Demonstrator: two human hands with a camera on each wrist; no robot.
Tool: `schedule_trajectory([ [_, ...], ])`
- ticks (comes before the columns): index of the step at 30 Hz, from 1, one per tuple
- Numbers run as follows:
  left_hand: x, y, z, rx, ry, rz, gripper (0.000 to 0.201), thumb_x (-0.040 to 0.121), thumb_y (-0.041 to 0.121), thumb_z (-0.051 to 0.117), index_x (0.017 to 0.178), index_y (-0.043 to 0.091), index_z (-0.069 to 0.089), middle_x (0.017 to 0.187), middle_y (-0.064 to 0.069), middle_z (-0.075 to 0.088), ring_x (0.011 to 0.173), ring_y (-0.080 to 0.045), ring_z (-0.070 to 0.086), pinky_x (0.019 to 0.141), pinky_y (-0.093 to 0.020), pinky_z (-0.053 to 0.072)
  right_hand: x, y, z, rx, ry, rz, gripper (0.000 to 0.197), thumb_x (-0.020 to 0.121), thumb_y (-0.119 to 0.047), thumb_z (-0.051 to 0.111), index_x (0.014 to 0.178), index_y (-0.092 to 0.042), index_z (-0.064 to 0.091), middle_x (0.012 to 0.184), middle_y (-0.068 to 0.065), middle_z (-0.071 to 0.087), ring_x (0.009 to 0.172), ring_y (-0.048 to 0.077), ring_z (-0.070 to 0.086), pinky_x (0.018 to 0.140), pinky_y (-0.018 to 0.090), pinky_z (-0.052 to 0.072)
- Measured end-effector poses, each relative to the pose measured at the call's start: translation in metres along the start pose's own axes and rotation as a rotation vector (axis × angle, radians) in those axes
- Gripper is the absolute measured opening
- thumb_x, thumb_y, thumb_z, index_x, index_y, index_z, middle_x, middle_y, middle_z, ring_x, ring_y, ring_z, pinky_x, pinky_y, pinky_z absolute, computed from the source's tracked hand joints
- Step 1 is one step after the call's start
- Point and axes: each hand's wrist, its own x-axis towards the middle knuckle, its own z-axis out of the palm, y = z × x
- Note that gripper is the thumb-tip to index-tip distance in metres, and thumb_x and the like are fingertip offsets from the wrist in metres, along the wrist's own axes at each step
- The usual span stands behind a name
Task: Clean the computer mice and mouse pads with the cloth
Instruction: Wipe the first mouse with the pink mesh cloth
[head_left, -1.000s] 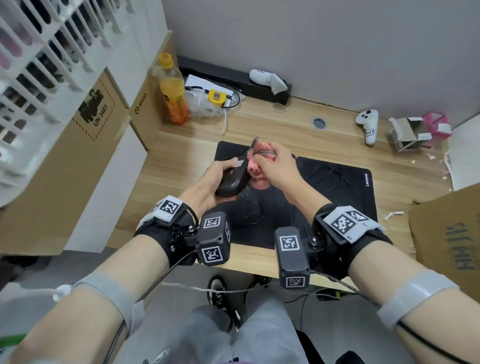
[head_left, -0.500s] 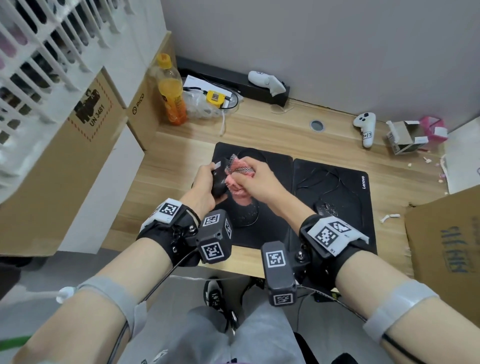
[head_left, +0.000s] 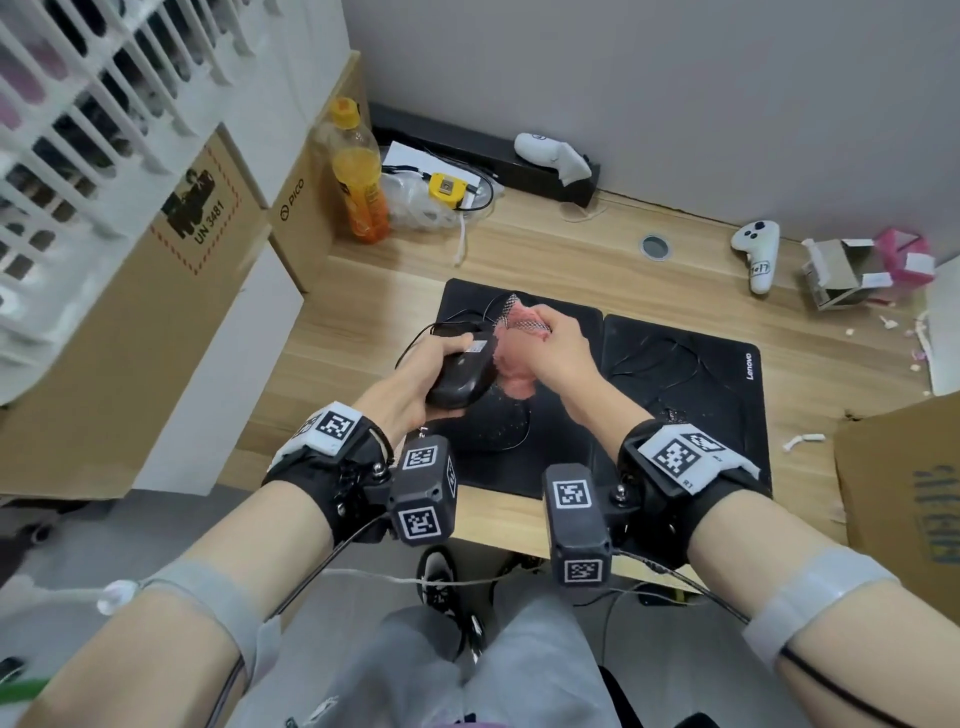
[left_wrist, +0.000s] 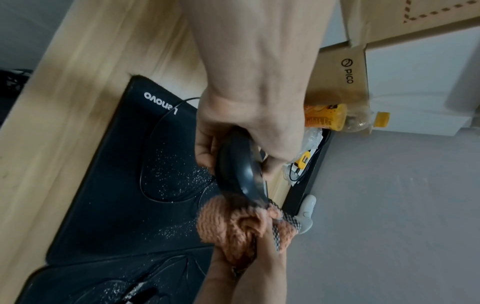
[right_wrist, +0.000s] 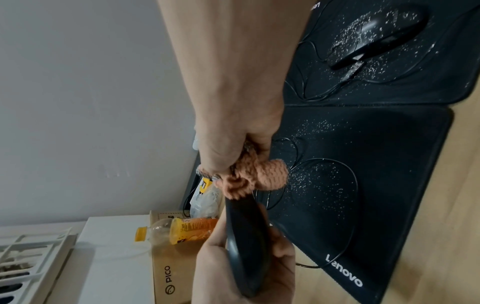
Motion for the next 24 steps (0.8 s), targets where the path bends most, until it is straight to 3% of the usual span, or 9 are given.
schedule_trajectory([
  [3, -0.004, -0.002, 0.000, -0.023, -0.066, 0.017, 0.023, 0.086, 0.033, 0.066, 0.103, 0.019, 0.063, 0.080, -0.004, 0.068, 0.052, -0.016, 0.063, 0.046, -0.023, 0.049, 0.006, -0.001, 0.003, 0.005, 0.046, 0.004, 0.018, 0.090, -0.021, 0.061, 0.106, -0.025, 0.070, 0.097, -0.003, 0.072, 0.096, 0.014, 0.065, 0.081, 0.024, 0.053],
  [5, -0.002, -0.003, 0.000, -0.035, -0.046, 0.030, 0.027, 0.085, 0.033, 0.067, 0.107, 0.019, 0.064, 0.086, -0.006, 0.069, 0.056, -0.018, 0.064, 0.047, -0.025, 0.049, 0.006, -0.002, 0.006, 0.013, 0.050, 0.006, 0.020, 0.091, -0.019, 0.060, 0.108, -0.023, 0.069, 0.097, 0.000, 0.071, 0.085, 0.011, 0.066, 0.067, 0.015, 0.051],
  [7, -0.001, -0.004, 0.003, -0.029, 0.000, 0.027, 0.019, 0.087, 0.035, 0.064, 0.099, 0.021, 0.062, 0.084, -0.004, 0.068, 0.061, -0.018, 0.063, 0.051, -0.026, 0.049, 0.004, -0.002, 0.007, -0.008, 0.050, -0.005, 0.020, 0.091, -0.018, 0.059, 0.108, -0.022, 0.069, 0.095, 0.001, 0.071, 0.076, 0.007, 0.064, 0.054, 0.008, 0.044],
  [12, 0.004, -0.005, 0.013, -0.178, 0.121, -0.035, 0.021, 0.096, 0.038, 0.047, 0.086, 0.021, 0.055, 0.073, 0.000, 0.059, 0.062, -0.014, 0.055, 0.055, -0.025, 0.041, -0.015, -0.004, 0.014, -0.098, -0.098, -0.046, 0.011, 0.090, -0.016, 0.062, 0.101, -0.015, 0.066, 0.084, 0.004, 0.072, 0.060, 0.012, 0.066, 0.048, 0.012, 0.047],
  [14, 0.008, -0.006, 0.014, -0.246, 0.154, -0.054, 0.024, 0.096, 0.036, 0.045, 0.079, 0.020, 0.053, 0.071, 0.001, 0.057, 0.060, -0.014, 0.054, 0.054, -0.025, 0.040, -0.021, -0.004, 0.012, -0.142, -0.163, -0.092, 0.011, 0.088, -0.018, 0.064, 0.099, -0.015, 0.066, 0.087, 0.006, 0.073, 0.069, 0.017, 0.068, 0.057, 0.015, 0.050],
  [16, 0.011, -0.009, 0.013, -0.303, 0.165, -0.061, 0.024, 0.095, 0.033, 0.044, 0.078, 0.019, 0.054, 0.072, -0.001, 0.059, 0.062, -0.017, 0.055, 0.055, -0.025, 0.043, -0.022, -0.003, 0.008, -0.189, -0.258, -0.116, 0.012, 0.085, -0.022, 0.069, 0.096, -0.017, 0.067, 0.090, 0.004, 0.073, 0.082, 0.018, 0.069, 0.073, 0.027, 0.053],
  [18, 0.013, -0.010, 0.011, -0.403, 0.139, -0.058, 0.025, 0.095, 0.028, 0.043, 0.079, 0.016, 0.057, 0.074, -0.005, 0.061, 0.062, -0.022, 0.058, 0.053, -0.026, 0.049, -0.024, -0.001, 0.006, -0.221, -0.348, -0.112, 0.013, 0.083, -0.025, 0.073, 0.092, -0.017, 0.066, 0.086, 0.000, 0.072, 0.081, 0.016, 0.067, 0.079, 0.032, 0.052],
  [21, 0.017, -0.008, 0.009, -0.459, 0.080, -0.055, 0.028, 0.097, 0.029, 0.045, 0.078, 0.014, 0.059, 0.074, -0.008, 0.062, 0.062, -0.025, 0.059, 0.059, -0.030, 0.051, -0.028, 0.000, 0.007, -0.245, -0.369, -0.144, 0.013, 0.082, -0.026, 0.074, 0.088, -0.019, 0.065, 0.082, -0.005, 0.068, 0.075, 0.010, 0.061, 0.073, 0.026, 0.049],
  [24, 0.012, -0.003, 0.006, -0.315, 0.044, -0.067, 0.025, 0.093, 0.034, 0.051, 0.080, 0.015, 0.061, 0.063, -0.005, 0.066, 0.060, -0.022, 0.061, 0.059, -0.028, 0.051, -0.026, 0.001, 0.006, -0.216, -0.232, -0.161, 0.010, 0.085, -0.021, 0.069, 0.094, -0.019, 0.066, 0.083, -0.004, 0.069, 0.072, 0.008, 0.062, 0.060, 0.010, 0.045],
])
